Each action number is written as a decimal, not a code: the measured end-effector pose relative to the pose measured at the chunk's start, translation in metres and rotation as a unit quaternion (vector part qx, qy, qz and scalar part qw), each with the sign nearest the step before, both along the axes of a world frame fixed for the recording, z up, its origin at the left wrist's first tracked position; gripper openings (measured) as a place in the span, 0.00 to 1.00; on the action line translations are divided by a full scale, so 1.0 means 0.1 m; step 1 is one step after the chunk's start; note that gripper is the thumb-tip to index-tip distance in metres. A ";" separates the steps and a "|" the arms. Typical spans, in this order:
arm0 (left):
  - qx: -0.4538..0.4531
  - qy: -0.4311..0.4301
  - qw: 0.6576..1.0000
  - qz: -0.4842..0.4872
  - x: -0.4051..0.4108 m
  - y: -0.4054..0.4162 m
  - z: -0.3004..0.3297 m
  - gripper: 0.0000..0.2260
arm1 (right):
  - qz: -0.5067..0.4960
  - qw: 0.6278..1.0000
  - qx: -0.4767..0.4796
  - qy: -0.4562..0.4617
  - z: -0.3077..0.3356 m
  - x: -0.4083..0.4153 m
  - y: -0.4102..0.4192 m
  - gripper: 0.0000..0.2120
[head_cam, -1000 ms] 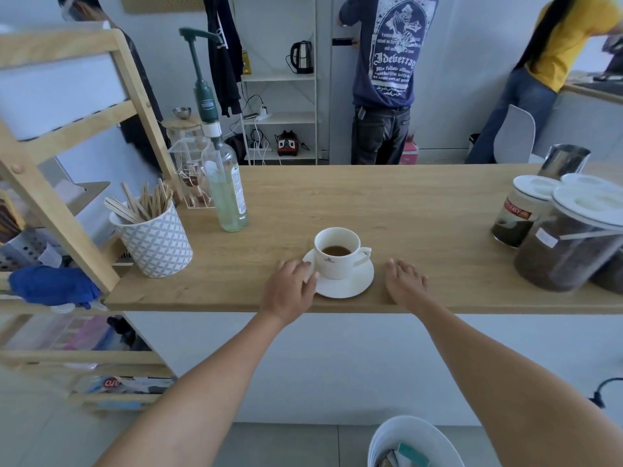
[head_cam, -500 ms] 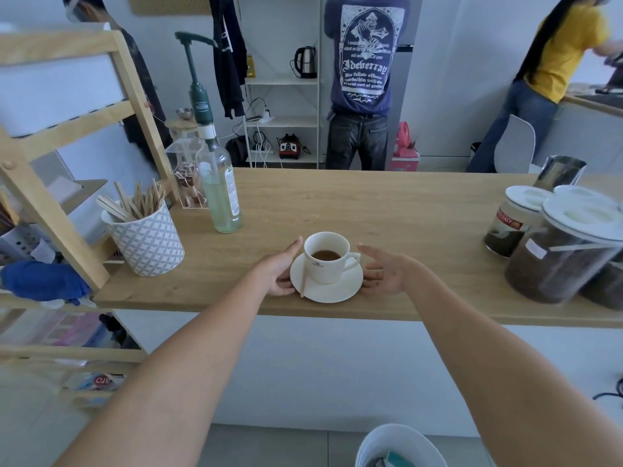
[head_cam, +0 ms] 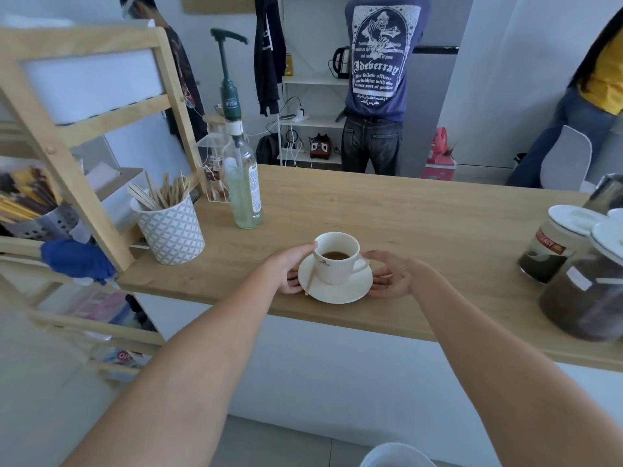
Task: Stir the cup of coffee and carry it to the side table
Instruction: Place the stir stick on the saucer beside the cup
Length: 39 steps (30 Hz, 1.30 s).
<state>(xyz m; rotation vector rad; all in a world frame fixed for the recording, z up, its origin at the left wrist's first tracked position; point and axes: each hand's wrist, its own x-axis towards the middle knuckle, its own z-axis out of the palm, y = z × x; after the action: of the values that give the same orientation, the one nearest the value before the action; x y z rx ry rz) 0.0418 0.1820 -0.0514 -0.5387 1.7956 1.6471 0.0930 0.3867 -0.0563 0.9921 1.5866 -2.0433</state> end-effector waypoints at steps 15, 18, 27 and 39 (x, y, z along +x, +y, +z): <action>0.031 0.010 0.999 0.012 -0.98 -0.50 0.13 0.18 | -0.024 1.000 -0.005 0.018 0.09 -0.97 -0.53 0.24; 0.036 0.010 0.999 0.008 -1.18 -0.58 0.11 0.18 | -0.048 0.999 -0.012 0.022 0.07 -1.13 -0.64 0.23; 0.034 -0.006 0.999 -0.021 -1.52 -0.77 -0.04 0.18 | -0.061 0.998 0.018 0.012 -0.04 -1.39 -0.86 0.25; 0.021 0.011 0.999 -0.037 -1.51 -0.77 -0.07 0.22 | -0.058 0.996 0.061 0.004 -0.12 -1.41 -0.92 0.17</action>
<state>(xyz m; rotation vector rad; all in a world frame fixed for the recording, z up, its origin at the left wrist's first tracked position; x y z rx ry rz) -0.1096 0.1047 -0.0580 -0.4323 1.7708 1.6422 -0.0480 0.2942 -0.0685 1.1447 1.7124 -2.0475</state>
